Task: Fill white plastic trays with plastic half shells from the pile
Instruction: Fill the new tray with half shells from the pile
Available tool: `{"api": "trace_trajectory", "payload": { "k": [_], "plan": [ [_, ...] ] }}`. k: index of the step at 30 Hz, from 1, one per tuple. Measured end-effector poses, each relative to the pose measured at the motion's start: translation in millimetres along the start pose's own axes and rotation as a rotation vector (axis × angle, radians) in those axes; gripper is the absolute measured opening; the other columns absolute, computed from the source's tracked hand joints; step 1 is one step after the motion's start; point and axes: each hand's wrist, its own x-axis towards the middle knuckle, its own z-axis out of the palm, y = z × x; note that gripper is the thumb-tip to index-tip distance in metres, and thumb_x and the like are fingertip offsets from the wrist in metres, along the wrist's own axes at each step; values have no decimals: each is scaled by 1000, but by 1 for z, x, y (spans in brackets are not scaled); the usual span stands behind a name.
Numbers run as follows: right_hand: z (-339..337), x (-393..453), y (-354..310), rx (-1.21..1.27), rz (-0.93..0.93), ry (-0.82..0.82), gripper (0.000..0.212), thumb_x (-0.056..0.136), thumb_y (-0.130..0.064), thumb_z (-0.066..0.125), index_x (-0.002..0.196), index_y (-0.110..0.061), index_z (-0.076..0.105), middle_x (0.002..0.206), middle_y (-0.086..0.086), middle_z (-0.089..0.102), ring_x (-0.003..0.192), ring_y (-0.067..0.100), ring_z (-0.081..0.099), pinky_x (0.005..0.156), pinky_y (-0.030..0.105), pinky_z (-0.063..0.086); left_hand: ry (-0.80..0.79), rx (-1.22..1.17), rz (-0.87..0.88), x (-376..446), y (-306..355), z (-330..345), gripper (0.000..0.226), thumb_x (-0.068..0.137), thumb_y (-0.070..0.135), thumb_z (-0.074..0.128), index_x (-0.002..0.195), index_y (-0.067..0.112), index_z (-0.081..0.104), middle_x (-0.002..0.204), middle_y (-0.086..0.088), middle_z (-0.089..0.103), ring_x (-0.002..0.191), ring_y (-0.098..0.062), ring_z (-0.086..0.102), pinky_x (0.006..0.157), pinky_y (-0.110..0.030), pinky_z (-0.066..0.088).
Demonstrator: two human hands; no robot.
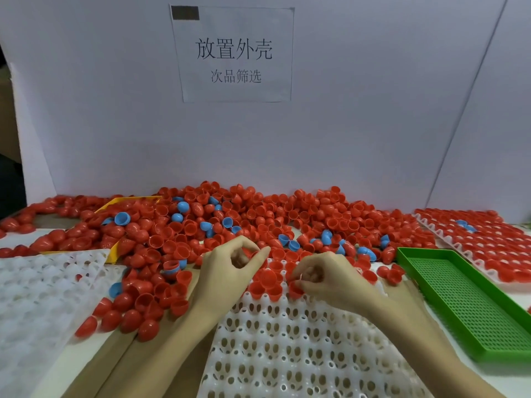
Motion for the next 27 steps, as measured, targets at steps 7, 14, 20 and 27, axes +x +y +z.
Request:
{"api": "trace_trajectory", "payload": {
  "k": [7, 14, 20, 27],
  "plan": [
    [0, 1, -20, -234, -35, 28, 17, 102, -17, 66, 118, -16, 73, 76, -16, 59, 65, -4, 59, 64, 14, 51, -48, 43, -48, 0, 1, -2, 20, 87, 60, 70, 82, 41, 68, 64, 9, 65, 57, -9, 61, 56, -19, 49],
    [4, -21, -39, 52, -286, 104, 32, 100, -17, 70, 126, -35, 67, 101, -15, 69, 96, 5, 69, 78, 20, 58, -100, 36, -162, -4, 7, 6, 23, 93, 49, 69, 83, 28, 73, 58, 1, 67, 48, -10, 59, 59, -18, 44],
    [9, -20, -31, 29, -233, 151, 32, 95, 2, 70, 116, -23, 71, 95, -14, 70, 92, 2, 68, 78, 16, 56, -255, -429, -479, -4, 24, 4, 45, 108, 40, 46, 94, 6, 73, 64, -10, 67, 53, -22, 64, 49, -28, 53],
    [-3, -18, -19, 297, -121, 126, 20, 99, -1, 68, 114, -12, 75, 90, 1, 79, 82, 12, 78, 76, 23, 61, -400, -505, -412, -8, 30, 6, 19, 99, 28, 68, 114, 17, 72, 94, -4, 77, 74, -32, 75, 67, -36, 63]
  ]
}}
